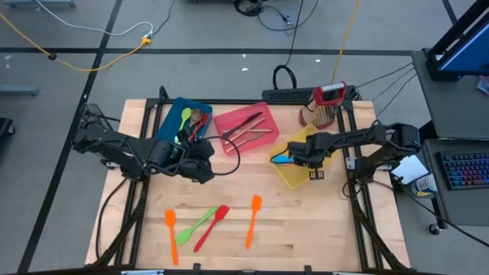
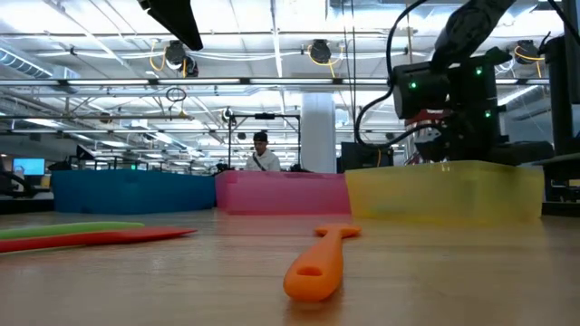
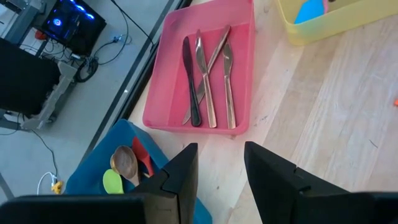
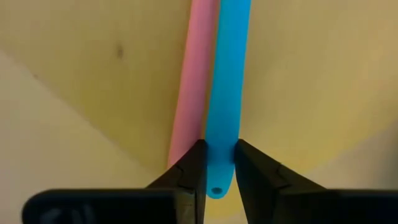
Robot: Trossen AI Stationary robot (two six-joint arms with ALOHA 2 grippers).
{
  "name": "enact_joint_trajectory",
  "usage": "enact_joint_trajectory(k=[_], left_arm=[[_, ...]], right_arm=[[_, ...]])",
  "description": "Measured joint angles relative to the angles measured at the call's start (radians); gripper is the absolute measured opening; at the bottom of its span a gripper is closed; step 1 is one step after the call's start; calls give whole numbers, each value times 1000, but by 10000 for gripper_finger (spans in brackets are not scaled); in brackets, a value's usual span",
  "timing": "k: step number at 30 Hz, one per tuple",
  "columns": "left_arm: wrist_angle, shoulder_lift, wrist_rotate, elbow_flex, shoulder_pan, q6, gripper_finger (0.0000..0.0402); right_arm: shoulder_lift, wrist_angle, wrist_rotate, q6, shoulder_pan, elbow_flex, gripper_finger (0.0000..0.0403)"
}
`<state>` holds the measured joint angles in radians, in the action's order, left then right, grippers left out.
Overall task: Pick & Place Kitchen Items
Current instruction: Put the blue spatula into the yellow bin, then put the green spatula into the yellow bin
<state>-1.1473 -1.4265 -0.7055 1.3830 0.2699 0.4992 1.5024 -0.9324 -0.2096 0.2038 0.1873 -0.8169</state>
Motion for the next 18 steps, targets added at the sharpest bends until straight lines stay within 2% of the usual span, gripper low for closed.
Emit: enact_joint_trajectory(k=[11,18], left_arm=[[0,0,0,0,0,0,136],[0,0,0,0,0,15,136]], right_arm=[[-6,1,-27,-32,3,3,146],[-49,-11,-25,-53,1,5,153]])
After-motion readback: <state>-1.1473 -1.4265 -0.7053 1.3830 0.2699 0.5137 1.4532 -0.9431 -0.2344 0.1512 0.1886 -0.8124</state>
